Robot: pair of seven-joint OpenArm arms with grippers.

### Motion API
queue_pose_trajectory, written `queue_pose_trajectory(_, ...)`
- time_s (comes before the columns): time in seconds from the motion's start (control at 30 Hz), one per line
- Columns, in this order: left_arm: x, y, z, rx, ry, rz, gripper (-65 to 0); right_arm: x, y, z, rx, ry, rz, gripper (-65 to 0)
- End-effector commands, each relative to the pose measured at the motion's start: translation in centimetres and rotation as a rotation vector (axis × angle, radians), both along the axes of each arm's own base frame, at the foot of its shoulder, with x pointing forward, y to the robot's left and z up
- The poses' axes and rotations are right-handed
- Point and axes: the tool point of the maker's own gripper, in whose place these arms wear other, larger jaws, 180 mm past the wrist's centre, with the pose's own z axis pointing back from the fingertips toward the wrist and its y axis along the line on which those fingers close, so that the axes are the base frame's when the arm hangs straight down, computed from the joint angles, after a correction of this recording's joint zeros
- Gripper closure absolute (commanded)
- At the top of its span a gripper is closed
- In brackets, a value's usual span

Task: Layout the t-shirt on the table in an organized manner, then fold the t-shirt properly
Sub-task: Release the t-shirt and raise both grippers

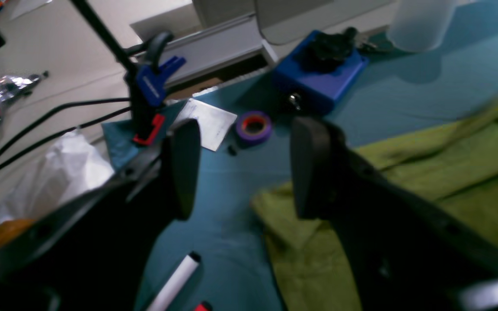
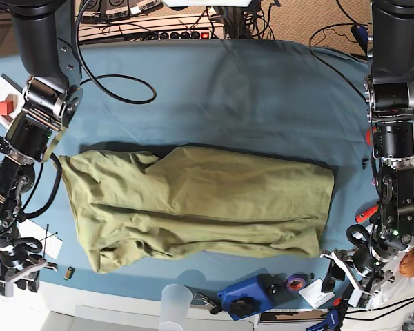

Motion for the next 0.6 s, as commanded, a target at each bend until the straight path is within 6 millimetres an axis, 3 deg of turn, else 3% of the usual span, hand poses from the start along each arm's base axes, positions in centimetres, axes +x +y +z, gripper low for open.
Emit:
queue_pose_trajectory(0.0,0.8,0.5,3.6,-0.014,-0.09,0.008,-33.5,0.2,-0.9,3.6,-0.017,-0.092,-0.017,-17.7)
queue_pose_trajectory(0.2,-0.1,0.3,1.1,-0.016,0.091,0.011,-33.1,-1.3,-2.2,3.1,0.02,0.016,-0.055,-17.6)
queue_pose_trajectory(0.3,-1.1,-0.6,0.6,-0.05,0.171,-0.022,-28.9,-2.6,-1.5,4.8,0.087,-0.018,-0.029,-17.6)
queue_pose_trajectory(0.43,-2.7,-1.4,0.7,-0.048,0.255,-0.092,-21.2,-6.0,-1.0,7.3,0.077,-0.059,-0.012,-17.6)
queue_pose_trajectory(0.5,-3.6,-1.2,1.0,-0.072,0.293,-0.107,-21.2,-7.5,-1.6,7.1,0.037,-0.048,-0.026,-17.6)
queue_pose_trajectory(0.57,-4.5,-0.4,1.2,-0.117,0.335,-0.105,-21.2,-8.5,-2.7,5.8,0.034,-0.021,-0.051,-17.6)
